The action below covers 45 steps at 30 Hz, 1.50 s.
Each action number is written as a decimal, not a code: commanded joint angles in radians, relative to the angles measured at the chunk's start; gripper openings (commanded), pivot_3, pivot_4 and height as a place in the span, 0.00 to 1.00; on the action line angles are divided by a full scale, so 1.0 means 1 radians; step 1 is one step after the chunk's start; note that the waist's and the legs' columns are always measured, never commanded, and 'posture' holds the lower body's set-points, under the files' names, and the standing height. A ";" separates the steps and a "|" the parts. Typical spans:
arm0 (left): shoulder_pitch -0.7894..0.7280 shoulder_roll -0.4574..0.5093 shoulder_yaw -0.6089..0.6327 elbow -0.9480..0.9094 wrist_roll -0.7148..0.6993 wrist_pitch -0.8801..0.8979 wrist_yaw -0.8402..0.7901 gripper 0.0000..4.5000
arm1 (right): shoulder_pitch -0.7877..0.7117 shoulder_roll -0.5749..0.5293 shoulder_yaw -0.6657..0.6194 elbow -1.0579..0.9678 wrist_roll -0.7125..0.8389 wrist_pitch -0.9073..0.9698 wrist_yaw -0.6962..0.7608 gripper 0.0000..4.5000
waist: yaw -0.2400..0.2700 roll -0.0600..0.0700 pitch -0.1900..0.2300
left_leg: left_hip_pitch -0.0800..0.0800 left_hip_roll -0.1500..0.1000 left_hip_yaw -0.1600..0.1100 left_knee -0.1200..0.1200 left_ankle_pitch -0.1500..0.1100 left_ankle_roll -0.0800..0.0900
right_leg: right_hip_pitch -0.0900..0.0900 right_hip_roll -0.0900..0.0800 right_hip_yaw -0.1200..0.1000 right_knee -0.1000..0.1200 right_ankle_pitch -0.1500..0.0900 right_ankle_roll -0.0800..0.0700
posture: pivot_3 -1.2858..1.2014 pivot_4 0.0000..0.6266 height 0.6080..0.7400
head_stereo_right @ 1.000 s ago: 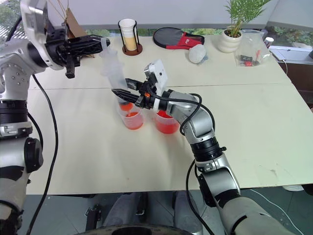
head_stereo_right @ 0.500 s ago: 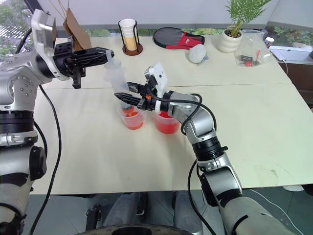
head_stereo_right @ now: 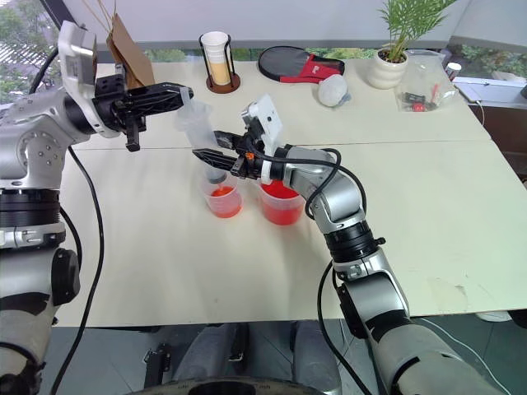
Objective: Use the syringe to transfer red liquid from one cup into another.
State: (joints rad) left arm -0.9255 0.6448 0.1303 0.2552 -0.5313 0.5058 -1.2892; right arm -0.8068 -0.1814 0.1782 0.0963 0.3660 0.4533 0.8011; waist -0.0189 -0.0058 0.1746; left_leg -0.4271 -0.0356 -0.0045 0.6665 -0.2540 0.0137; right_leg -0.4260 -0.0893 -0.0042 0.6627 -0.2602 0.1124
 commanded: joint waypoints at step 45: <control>0.272 0.005 -0.036 -0.379 -0.146 0.125 0.115 0.85 | -0.224 -0.664 -0.401 0.299 0.287 1.161 -0.363 0.30 | 0.004 0.000 0.000 | -0.001 0.000 0.005 -0.007 -0.001 0.002 | 0.002 -0.007 0.000 -0.015 0.000 -0.001 | 0.52 0.24 1.00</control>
State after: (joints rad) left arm -0.6487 0.6459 0.0899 -0.0945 -0.6645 0.6459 -1.1735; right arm -1.0272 -0.8259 -0.2134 0.4401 0.6301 1.5969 0.4504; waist -0.0148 -0.0057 0.1750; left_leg -0.4283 -0.0361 0.0009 0.6604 -0.2553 0.0158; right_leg -0.4244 -0.0968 -0.0038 0.6474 -0.2602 0.1118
